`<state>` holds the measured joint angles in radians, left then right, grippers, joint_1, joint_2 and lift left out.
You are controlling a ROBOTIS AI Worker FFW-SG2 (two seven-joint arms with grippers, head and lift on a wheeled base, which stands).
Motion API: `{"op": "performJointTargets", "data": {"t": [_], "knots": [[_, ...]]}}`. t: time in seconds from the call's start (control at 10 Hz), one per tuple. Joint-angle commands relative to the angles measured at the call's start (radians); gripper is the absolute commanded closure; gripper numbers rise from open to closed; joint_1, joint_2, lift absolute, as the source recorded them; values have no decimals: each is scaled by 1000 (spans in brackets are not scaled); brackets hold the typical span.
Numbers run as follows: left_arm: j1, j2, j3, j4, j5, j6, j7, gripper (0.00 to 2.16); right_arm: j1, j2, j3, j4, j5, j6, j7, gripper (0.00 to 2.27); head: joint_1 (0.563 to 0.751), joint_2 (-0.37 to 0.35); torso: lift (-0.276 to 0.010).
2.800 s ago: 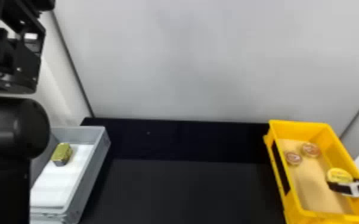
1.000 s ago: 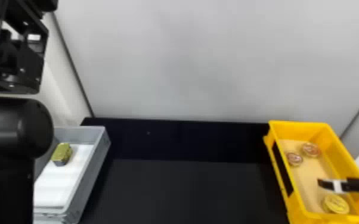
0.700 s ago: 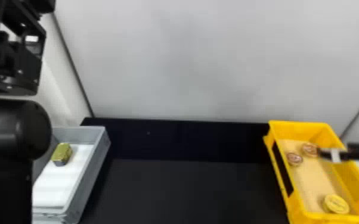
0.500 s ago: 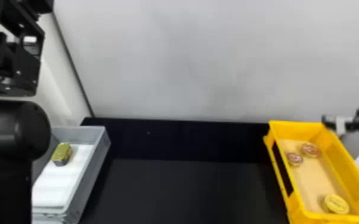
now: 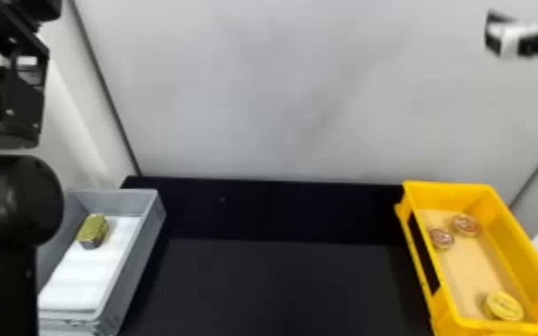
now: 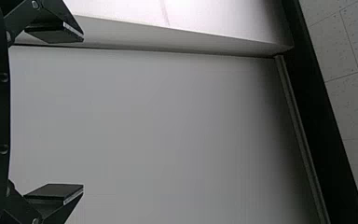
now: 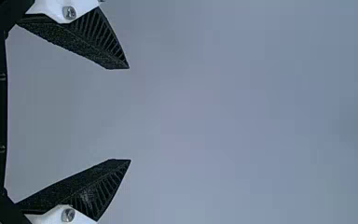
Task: Pick up the round yellow can and place it in the yellow rectangular box
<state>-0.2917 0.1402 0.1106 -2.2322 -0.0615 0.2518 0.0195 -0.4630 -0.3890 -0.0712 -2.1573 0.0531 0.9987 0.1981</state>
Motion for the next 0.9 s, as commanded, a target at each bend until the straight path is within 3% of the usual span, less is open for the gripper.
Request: {"op": "performJointTargets", "data": {"t": [0.0, 0.2, 0.3, 0.8], "knots": [[5, 1, 26, -3, -4, -11, 2, 140, -97, 19, 96, 5, -41, -155, -151, 75, 663, 54, 10], [11, 3, 38, -6, -4, -17, 5, 140, -120, 58, 119, 13, -16, -351, -275, 85, 663, 54, 10], [14, 3, 43, -4, -6, -22, 7, 140, -151, 62, 137, 16, -5, -389, -276, 87, 663, 54, 10], [29, 13, 78, -11, -4, -52, 11, 140, -224, 41, 214, 44, 14, -586, -368, 65, 663, 54, 10]]}}
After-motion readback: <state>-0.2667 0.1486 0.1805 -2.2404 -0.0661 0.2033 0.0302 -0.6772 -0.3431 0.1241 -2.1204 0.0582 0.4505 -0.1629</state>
